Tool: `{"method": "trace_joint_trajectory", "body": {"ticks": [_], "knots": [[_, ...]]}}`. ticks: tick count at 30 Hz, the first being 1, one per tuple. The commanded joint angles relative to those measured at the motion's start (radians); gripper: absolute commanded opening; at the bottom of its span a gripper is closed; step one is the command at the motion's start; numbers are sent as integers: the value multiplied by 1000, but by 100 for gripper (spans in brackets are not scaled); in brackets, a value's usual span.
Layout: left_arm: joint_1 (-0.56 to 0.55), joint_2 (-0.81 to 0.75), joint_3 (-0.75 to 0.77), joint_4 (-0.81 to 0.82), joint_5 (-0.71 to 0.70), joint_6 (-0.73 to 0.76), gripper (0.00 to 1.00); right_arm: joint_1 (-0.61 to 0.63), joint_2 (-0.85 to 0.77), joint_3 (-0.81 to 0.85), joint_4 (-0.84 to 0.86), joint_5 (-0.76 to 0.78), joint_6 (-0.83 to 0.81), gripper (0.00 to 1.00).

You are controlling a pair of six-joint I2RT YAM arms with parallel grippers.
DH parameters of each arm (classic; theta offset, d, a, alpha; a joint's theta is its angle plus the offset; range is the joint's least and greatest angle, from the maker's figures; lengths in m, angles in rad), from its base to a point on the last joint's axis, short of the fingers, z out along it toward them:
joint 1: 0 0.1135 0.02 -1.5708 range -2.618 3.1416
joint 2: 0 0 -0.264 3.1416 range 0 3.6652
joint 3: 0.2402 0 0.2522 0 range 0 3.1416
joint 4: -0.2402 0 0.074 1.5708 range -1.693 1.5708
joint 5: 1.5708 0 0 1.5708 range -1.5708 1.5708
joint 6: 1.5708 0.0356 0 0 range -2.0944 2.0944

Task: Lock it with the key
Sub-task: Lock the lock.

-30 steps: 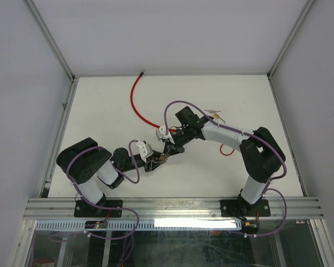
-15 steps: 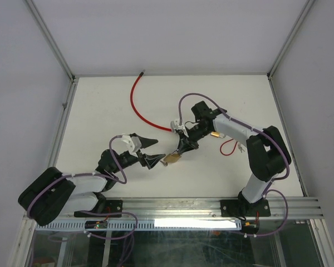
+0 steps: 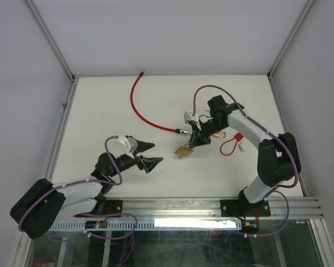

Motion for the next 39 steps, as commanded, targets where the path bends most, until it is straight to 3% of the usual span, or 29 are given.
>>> {"method": "trace_joint_trajectory", "body": {"ticks": [1, 12, 17, 20, 25, 33, 39], "knots": [[-5, 48, 2, 50, 10, -30, 77, -20, -75, 44, -22, -121, -18, 0], [-6, 188, -1, 161, 48, -25, 76, -54, -84, 43, -30, -147, -23, 0], [-17, 305, -2, 293, 83, -13, 69, -62, -86, 40, -26, -153, -23, 0], [-61, 355, -16, 357, 42, 46, 68, -66, -88, 33, -15, -158, -23, 0], [-148, 389, 22, 286, -79, 156, 69, -68, -93, 20, 4, -164, -20, 0], [-192, 533, 54, 333, -127, 263, 67, -68, -90, 18, 4, -174, -19, 0], [-192, 609, 117, 328, -166, 270, 55, -68, -87, 19, 2, -177, -20, 0]]}}
